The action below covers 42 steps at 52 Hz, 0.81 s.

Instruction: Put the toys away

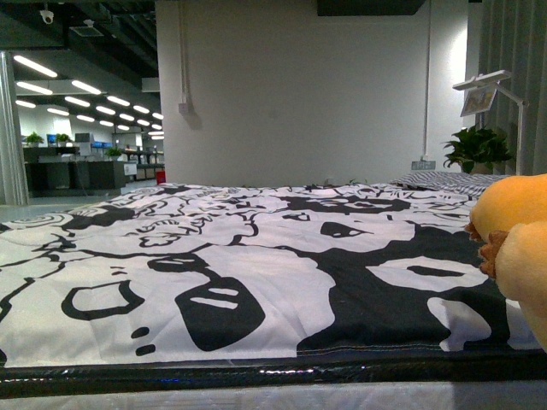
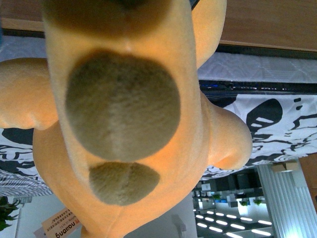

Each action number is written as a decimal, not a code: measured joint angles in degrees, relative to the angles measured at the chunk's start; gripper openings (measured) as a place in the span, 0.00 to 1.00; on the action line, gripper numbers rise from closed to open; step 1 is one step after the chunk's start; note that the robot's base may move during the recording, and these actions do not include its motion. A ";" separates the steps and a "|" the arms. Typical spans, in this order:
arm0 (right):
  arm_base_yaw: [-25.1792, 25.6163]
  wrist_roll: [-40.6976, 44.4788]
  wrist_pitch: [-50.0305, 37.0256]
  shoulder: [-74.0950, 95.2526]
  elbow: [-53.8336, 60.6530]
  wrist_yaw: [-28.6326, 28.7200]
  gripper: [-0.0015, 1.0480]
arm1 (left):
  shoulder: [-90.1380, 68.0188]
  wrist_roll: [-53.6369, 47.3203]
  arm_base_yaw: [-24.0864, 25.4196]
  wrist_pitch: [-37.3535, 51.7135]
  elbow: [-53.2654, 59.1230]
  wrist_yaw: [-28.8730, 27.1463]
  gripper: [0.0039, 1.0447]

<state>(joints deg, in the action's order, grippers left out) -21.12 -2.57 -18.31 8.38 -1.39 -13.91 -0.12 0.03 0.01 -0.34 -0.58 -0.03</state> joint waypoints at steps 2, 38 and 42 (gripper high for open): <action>-0.02 0.00 0.00 0.00 0.00 0.22 0.07 | 0.00 0.02 0.00 0.00 0.00 -0.09 0.94; 0.09 -0.22 0.00 -0.20 0.04 -0.04 0.07 | 0.07 0.02 -0.02 0.00 0.00 -0.04 0.94; 0.09 -0.24 0.00 -0.24 0.07 -0.07 0.07 | 0.07 0.00 -0.02 0.00 0.00 0.02 0.94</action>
<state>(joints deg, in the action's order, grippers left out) -21.04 -2.81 -18.31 8.14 -1.32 -13.98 -0.05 0.03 -0.01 -0.34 -0.58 -0.01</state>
